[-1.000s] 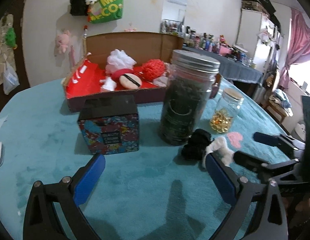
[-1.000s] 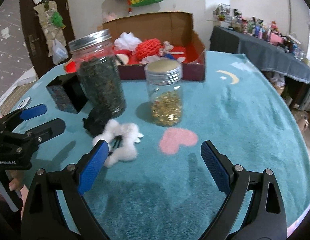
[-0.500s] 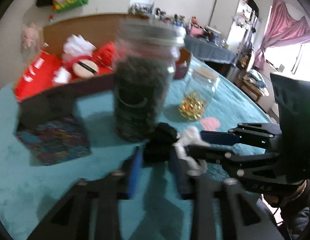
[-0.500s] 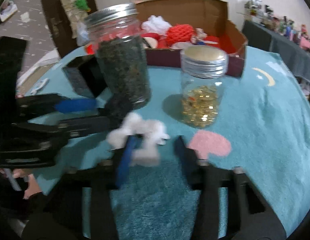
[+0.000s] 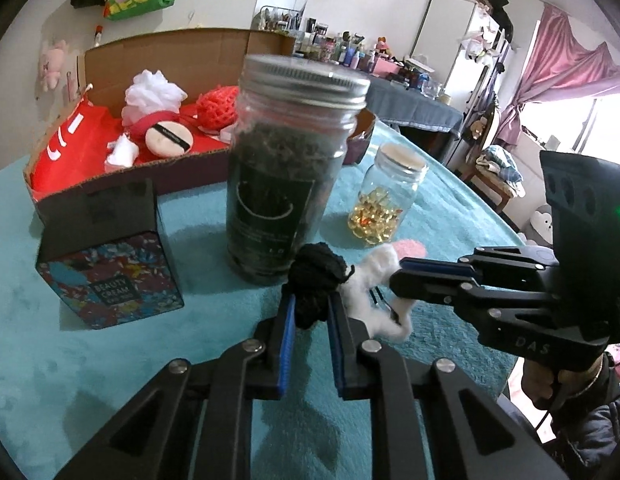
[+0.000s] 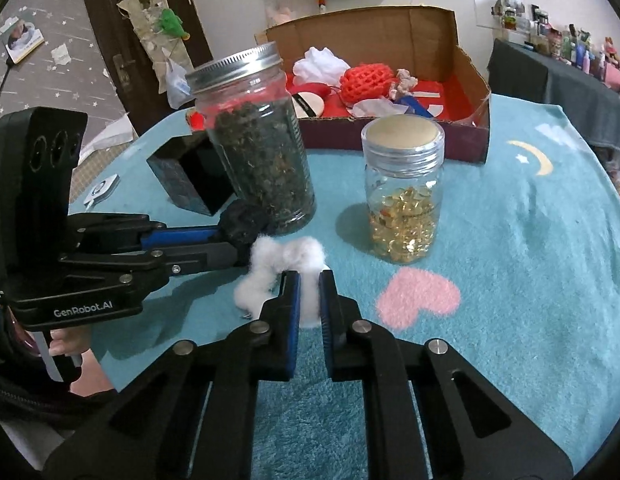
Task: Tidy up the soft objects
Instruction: 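Grasp the white star scrunchie with the right tool while the left tool grasps the black scrunchie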
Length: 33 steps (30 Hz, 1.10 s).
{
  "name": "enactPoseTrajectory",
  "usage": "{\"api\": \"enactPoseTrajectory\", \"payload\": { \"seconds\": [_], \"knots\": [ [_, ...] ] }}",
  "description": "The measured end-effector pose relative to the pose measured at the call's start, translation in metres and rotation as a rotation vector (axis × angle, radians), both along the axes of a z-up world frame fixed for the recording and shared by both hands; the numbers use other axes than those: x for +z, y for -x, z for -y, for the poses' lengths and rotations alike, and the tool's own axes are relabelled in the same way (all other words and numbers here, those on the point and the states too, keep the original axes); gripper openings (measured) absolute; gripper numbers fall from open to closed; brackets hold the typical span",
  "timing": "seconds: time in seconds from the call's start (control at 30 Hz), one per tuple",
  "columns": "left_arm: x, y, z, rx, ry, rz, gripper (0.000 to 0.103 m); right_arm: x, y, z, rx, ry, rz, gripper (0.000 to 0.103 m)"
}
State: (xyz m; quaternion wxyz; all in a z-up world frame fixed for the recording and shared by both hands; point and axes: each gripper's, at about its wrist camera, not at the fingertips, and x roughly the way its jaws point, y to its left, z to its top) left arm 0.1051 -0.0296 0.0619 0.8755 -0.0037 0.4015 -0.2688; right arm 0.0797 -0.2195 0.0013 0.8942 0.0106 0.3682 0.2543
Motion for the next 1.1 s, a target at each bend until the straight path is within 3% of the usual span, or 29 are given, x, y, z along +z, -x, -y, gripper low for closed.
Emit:
{"api": "enactPoseTrajectory", "payload": {
  "seconds": [0.37,0.5,0.57,0.63,0.7,0.73,0.8,0.83,1.1],
  "knots": [
    [-0.003,0.007,-0.008,-0.007,-0.025,-0.021,0.017,0.001,0.004,0.002,-0.016,0.033,-0.014,0.009],
    [-0.010,0.007,-0.011,0.012,-0.035,-0.032,0.022,-0.005,0.003,0.002,-0.034,0.061,-0.017,0.011],
    [-0.011,0.008,-0.011,0.012,-0.032,-0.023,0.031,-0.007,0.005,-0.001,-0.047,0.099,0.005,0.011],
    [-0.010,0.007,-0.011,0.019,-0.043,-0.009,0.046,-0.008,0.005,-0.004,-0.046,0.118,0.012,0.011],
    [-0.009,0.007,-0.010,0.017,-0.048,0.006,0.049,-0.008,0.005,-0.003,-0.047,0.117,0.021,0.014],
    [-0.008,0.006,-0.010,0.013,-0.044,0.010,0.051,-0.007,0.005,-0.001,-0.051,0.111,0.027,0.022],
    [-0.006,0.004,-0.010,0.008,-0.042,0.017,0.056,-0.006,0.005,0.001,-0.058,0.104,0.028,0.053],
    [-0.005,0.004,-0.010,0.005,-0.042,0.022,0.058,-0.005,0.006,0.003,-0.058,0.096,0.043,0.081],
    [-0.007,-0.008,-0.005,-0.023,-0.052,0.020,0.060,-0.011,0.010,-0.010,-0.028,0.149,0.063,0.083]
  ]
}}
